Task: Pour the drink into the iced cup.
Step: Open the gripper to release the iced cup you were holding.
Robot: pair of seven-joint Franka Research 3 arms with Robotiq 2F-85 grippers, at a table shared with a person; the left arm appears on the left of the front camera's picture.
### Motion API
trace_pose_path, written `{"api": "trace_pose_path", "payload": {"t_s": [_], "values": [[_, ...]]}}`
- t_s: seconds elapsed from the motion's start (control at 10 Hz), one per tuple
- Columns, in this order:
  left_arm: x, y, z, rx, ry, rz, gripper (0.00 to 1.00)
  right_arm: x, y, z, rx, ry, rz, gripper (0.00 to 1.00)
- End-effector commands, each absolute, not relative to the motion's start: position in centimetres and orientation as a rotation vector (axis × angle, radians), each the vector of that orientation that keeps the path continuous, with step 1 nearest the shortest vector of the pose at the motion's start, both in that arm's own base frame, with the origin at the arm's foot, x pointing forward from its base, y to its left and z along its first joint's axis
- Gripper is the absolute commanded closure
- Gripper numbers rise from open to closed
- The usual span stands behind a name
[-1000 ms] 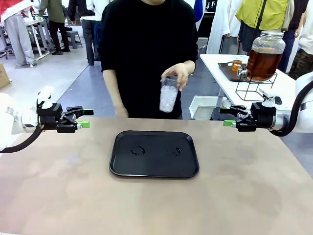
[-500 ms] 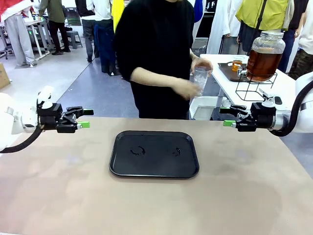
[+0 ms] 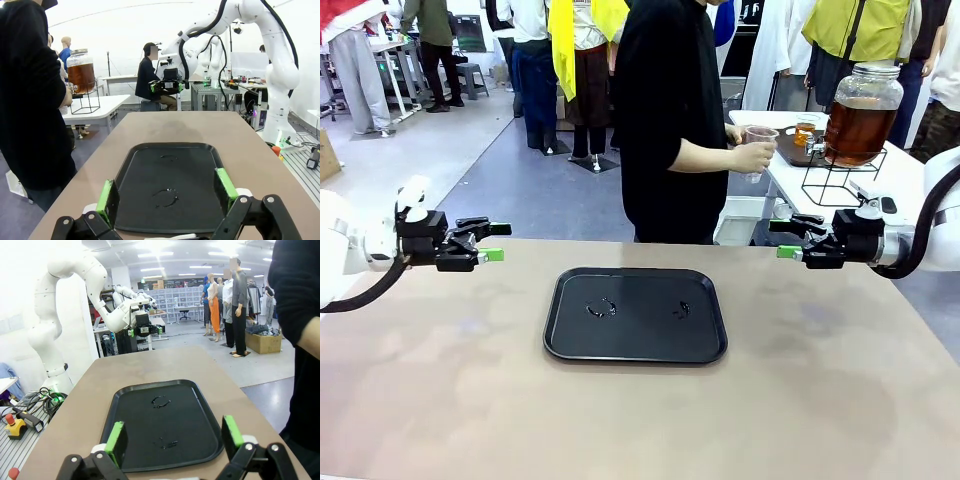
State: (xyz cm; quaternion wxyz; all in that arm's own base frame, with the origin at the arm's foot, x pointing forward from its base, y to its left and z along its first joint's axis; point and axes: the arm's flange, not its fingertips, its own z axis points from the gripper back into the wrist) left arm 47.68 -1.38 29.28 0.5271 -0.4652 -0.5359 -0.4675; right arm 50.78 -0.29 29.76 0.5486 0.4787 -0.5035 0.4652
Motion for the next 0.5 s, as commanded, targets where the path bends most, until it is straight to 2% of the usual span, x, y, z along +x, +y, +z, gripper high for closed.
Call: {"api": "trace_pose_path", "payload": {"t_s": [0.0, 0.4], "values": [[47.77, -1.46, 29.30, -1.102, -1.304, -1.111, 0.00, 50.88, -0.27, 30.02, 1.128, -1.195, 1.104, 0.00], [47.77, -1.46, 29.30, -1.102, -1.304, -1.111, 0.00, 50.88, -0.27, 30.02, 1.128, -1.195, 1.104, 0.00]]}}
